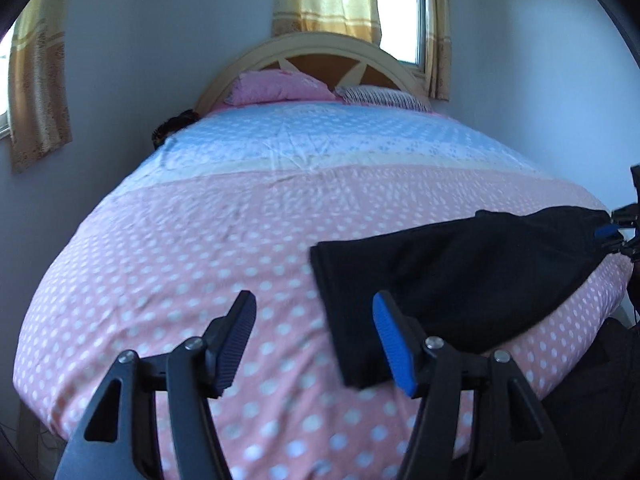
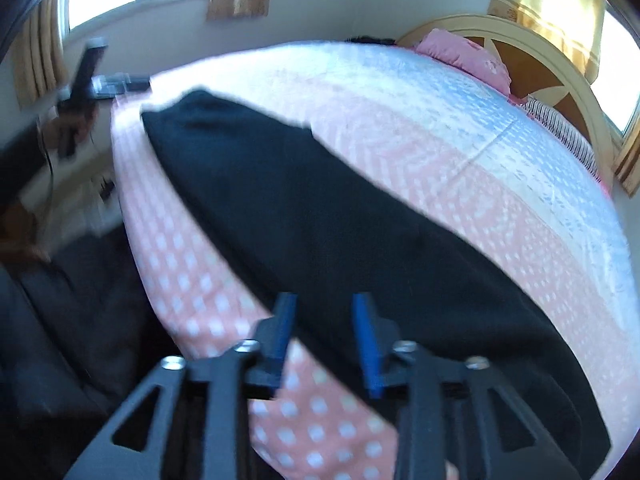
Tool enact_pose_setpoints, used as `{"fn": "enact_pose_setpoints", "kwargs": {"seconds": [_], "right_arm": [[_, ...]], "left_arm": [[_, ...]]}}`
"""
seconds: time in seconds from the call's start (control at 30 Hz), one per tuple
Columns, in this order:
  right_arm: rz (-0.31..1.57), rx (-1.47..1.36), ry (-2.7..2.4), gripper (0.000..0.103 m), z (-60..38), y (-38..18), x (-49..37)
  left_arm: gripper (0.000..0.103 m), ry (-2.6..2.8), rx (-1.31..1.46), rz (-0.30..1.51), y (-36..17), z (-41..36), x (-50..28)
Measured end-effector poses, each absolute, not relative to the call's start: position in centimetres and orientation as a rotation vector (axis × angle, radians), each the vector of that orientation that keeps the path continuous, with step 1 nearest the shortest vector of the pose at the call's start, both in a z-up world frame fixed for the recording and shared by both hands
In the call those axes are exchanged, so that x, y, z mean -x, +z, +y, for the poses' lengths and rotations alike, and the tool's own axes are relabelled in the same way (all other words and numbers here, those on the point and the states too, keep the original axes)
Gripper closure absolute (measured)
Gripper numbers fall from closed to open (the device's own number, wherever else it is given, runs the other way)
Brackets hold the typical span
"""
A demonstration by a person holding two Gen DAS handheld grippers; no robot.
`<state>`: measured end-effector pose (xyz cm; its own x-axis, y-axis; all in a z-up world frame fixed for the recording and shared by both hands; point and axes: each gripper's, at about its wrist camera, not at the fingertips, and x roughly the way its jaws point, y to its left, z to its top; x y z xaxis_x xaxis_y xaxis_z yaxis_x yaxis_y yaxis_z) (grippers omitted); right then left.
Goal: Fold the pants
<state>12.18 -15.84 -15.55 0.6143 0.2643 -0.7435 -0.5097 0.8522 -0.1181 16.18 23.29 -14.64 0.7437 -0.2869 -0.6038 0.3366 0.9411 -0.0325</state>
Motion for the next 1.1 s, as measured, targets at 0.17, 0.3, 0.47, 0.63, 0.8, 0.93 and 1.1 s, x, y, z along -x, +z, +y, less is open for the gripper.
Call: {"fn": "enact_pose_setpoints", "kwargs": {"seconds": [0.17, 0.3, 0.47, 0.63, 0.8, 0.93, 1.1], "right_arm": [[0.746, 0.288, 0.489, 0.064, -13.4, -14.1, -14.0], [0.746, 0.317, 0.491, 0.064, -11.9, -14.8, -14.7], [0.767, 0.317, 0.524, 0.064, -10.0, -16.2, -14.6], [0.782, 0.35, 0.56, 0.064, -8.2, -17.3, -14.4], [0.778, 0.359, 0.584, 0.064, -6.8, -17.8, -14.2], [0.848, 0.357, 0.561, 0.064, -6.5, -19.5, -15.3], [0.885, 0.32, 0.571, 0.064, -7.2, -19.6, -15.4]], "left_arm": [[0.04, -0.405, -0.064, 0.725, -15.7, 21.3, -17.4], [0.055, -0.383, -0.062, 0.809, -17.4, 20.9, -18.4], [0.082, -0.386, -0.067, 0.783, -17.2, 20.7, -17.7], [0.095, -0.358, -0.054, 0.762, -16.5, 21.0, -17.6], [0.095, -0.319, -0.006, 0.755, -16.1, 22.3, -18.2], [0.093, -0.318, -0.013, 0.786, -17.8, 21.9, -19.0], [0.08, -0.304, -0.023, 0.766, -17.1, 22.1, -18.5]]}}
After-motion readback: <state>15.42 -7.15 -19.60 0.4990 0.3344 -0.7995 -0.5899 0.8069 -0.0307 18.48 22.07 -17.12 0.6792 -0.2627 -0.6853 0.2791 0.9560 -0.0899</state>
